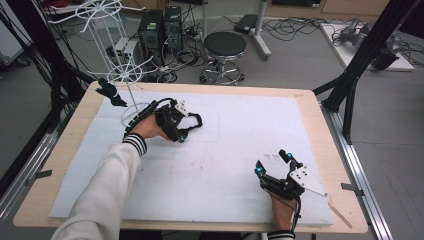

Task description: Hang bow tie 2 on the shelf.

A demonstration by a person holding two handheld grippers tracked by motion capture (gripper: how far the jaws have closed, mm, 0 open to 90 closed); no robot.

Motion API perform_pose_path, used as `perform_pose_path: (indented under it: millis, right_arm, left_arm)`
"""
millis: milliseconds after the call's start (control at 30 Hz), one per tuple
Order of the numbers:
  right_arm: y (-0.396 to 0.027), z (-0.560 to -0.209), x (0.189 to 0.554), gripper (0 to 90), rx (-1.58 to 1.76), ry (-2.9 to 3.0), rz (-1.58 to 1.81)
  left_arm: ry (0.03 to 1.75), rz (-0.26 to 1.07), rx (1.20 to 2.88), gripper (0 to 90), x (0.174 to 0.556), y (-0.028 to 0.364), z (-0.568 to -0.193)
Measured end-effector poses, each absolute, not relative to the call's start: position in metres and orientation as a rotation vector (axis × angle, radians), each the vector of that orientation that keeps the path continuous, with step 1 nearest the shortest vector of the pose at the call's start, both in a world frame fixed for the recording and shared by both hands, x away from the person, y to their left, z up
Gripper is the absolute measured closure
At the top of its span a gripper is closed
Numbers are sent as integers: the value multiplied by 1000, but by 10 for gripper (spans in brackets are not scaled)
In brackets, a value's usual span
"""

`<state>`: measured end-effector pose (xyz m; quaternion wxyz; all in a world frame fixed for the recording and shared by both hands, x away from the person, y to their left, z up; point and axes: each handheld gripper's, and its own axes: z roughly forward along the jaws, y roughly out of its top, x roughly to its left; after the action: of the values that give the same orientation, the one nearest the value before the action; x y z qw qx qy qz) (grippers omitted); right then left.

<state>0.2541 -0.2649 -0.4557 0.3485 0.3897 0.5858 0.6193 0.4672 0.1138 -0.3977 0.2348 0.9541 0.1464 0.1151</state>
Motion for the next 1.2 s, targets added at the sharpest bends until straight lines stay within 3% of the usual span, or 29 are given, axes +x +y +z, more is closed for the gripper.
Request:
perform_pose_path:
  millis: [567,1200]
  right_arm:
    - [-266,-456,254,94,1011,1514,1610]
    - [-266,-456,254,94,1010,1513,1611]
  left_arm:
    - [370,292,2697,301,471,114,-406]
    - [391,296,2710,389,471,112,-408]
